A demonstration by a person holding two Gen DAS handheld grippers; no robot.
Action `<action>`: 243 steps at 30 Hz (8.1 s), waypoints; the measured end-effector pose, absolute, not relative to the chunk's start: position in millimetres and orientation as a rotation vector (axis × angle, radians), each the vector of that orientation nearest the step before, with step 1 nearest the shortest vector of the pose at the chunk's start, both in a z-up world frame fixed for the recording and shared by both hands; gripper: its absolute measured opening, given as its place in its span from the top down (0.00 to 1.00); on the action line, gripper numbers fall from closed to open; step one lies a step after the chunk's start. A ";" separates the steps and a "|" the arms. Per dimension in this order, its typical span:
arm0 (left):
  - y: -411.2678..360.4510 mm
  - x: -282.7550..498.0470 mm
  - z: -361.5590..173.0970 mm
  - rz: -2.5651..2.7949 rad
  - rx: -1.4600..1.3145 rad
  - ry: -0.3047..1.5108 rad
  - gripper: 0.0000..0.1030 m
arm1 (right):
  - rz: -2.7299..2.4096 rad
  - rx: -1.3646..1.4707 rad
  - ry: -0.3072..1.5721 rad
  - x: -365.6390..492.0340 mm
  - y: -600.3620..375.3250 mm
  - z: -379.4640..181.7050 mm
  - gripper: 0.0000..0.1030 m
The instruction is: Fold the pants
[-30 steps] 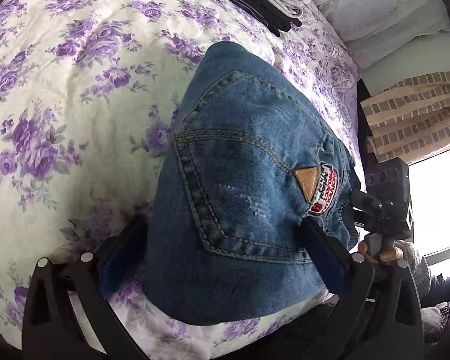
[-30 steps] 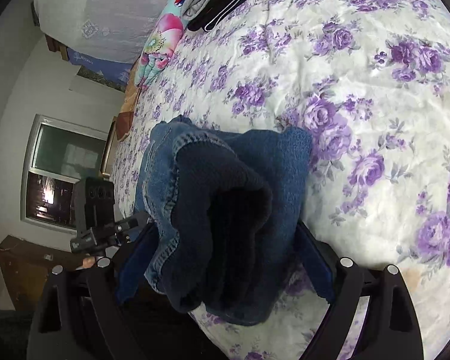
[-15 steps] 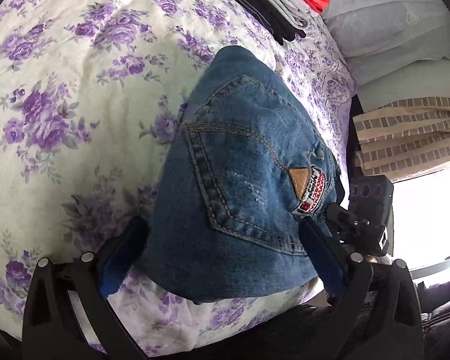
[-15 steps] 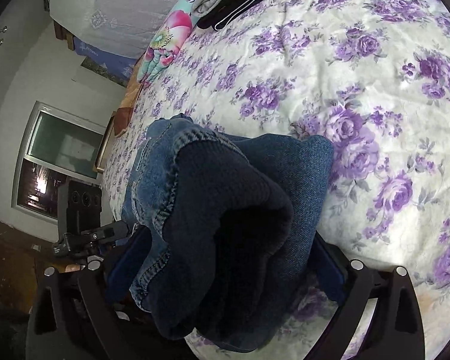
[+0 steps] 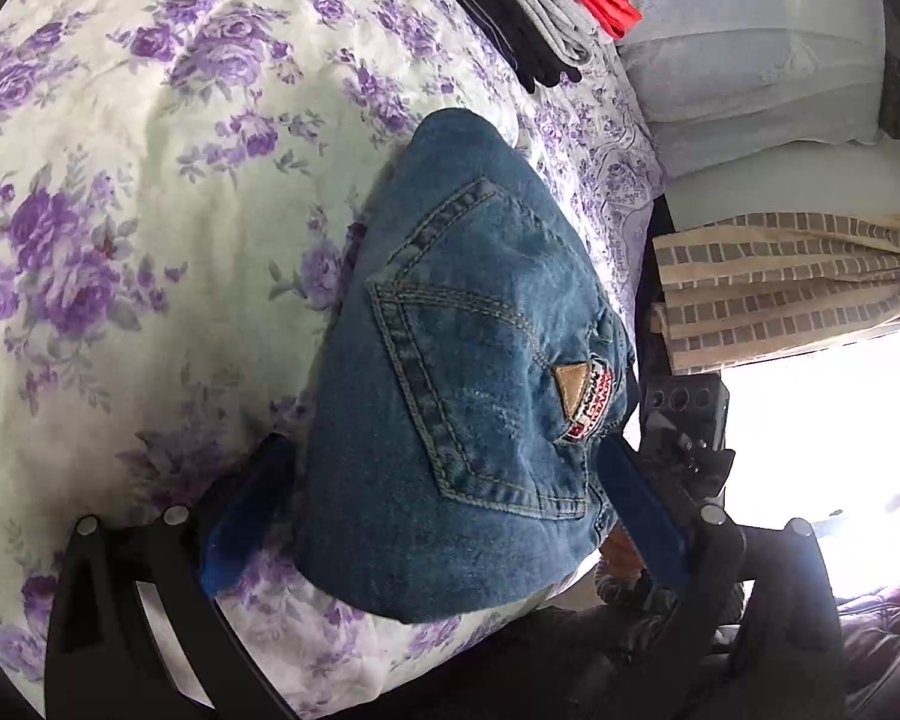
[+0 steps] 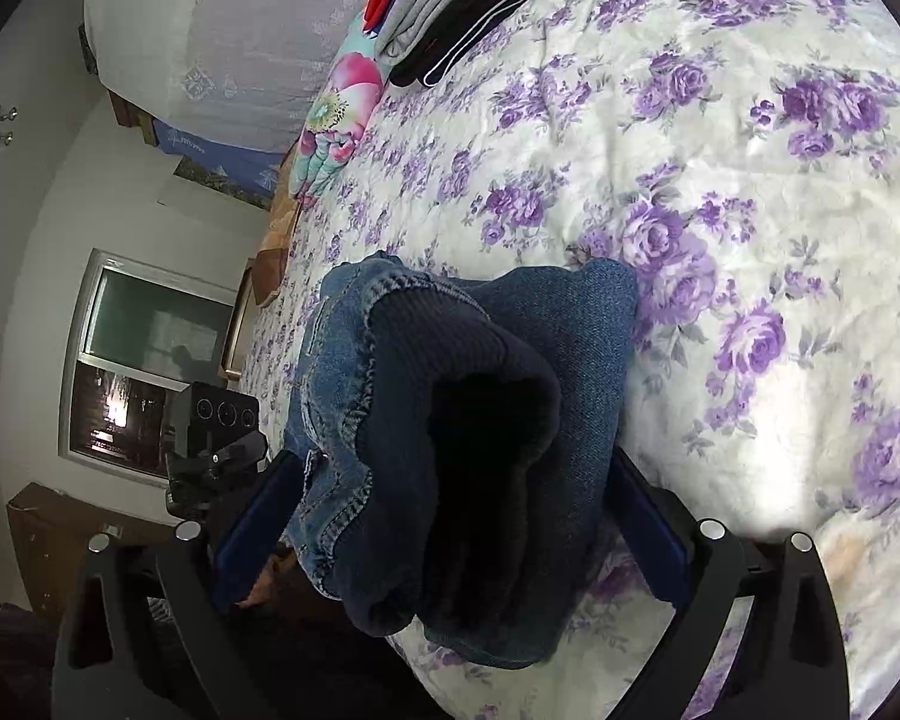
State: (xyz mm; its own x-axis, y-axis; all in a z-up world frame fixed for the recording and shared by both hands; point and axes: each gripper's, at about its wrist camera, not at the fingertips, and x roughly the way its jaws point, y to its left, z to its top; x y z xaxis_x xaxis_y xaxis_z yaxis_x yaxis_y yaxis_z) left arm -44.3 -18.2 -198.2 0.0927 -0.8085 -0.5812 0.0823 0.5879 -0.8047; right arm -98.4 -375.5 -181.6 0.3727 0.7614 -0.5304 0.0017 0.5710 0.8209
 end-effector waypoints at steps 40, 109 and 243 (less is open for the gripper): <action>-52.4 -47.1 -144.6 -0.702 -0.418 1.228 0.38 | 0.531 0.729 1.042 -85.7 -368.8 -156.1 0.40; -214.9 376.3 0.3 -0.466 0.067 0.832 0.08 | 0.291 0.172 0.744 353.0 -414.2 25.1 0.52; -125.8 59.7 164.1 -0.126 0.121 0.673 0.05 | -0.176 0.179 0.542 -8.2 -294.8 162.1 0.04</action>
